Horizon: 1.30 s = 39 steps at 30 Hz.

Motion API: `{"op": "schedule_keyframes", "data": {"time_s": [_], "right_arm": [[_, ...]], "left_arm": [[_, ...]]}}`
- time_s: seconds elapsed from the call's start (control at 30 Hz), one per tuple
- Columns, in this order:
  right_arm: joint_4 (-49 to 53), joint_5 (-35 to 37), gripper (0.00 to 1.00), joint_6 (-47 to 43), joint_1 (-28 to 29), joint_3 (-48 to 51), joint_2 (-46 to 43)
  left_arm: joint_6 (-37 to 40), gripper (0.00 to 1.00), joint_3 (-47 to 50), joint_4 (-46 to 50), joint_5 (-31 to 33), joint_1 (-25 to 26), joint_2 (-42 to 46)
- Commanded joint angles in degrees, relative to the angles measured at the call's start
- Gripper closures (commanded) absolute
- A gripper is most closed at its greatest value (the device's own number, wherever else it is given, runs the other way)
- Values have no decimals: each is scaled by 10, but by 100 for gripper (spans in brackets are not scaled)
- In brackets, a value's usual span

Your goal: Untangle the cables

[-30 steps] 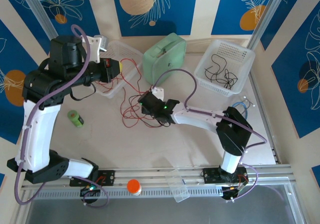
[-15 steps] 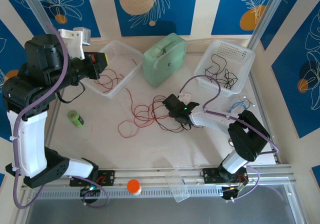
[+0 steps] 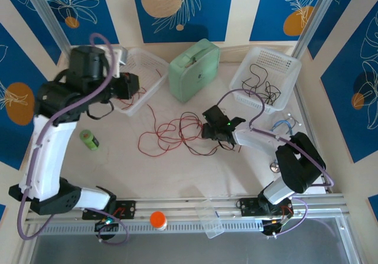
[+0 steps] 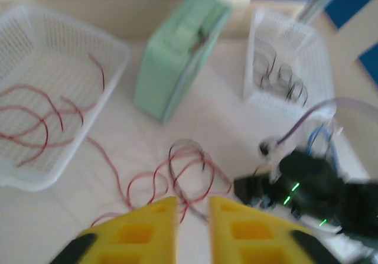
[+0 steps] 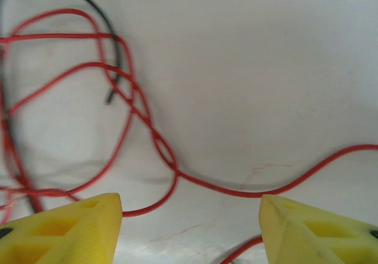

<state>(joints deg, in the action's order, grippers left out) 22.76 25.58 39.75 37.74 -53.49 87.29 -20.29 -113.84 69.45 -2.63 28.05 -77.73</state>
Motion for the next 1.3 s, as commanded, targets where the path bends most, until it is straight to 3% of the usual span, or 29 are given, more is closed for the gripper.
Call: {"op": "schedule_keyframes", "data": {"time_s": [0.0,0.13,0.23,0.33,0.6,0.77,0.93,1.27], "right_arm": [[53,-57,36,-29,-5,-37,-38],[90,-77,37,-32,-13,-43,-77],[106,-90,37,-34,-18,-38,-108],[119,-99,37,-34,-22,-30,-138],[155,-104,36,-32,-37,2,-222],[157,-124,36,-29,-59,21,-261],[162,-129,36,-28,-68,30,-275],[156,-135,36,-21,-72,38,-275]], "left_arm": [[8,62,134,-11,-59,8,6],[13,47,302,-54,-64,17,12],[1,32,382,-104,-28,17,7],[-2,30,421,-151,1,13,-15],[34,28,501,-281,4,-5,-92],[57,26,503,-339,40,-6,-142],[87,26,480,-396,-22,-2,-163],[128,36,341,-338,-33,8,-305]]}}
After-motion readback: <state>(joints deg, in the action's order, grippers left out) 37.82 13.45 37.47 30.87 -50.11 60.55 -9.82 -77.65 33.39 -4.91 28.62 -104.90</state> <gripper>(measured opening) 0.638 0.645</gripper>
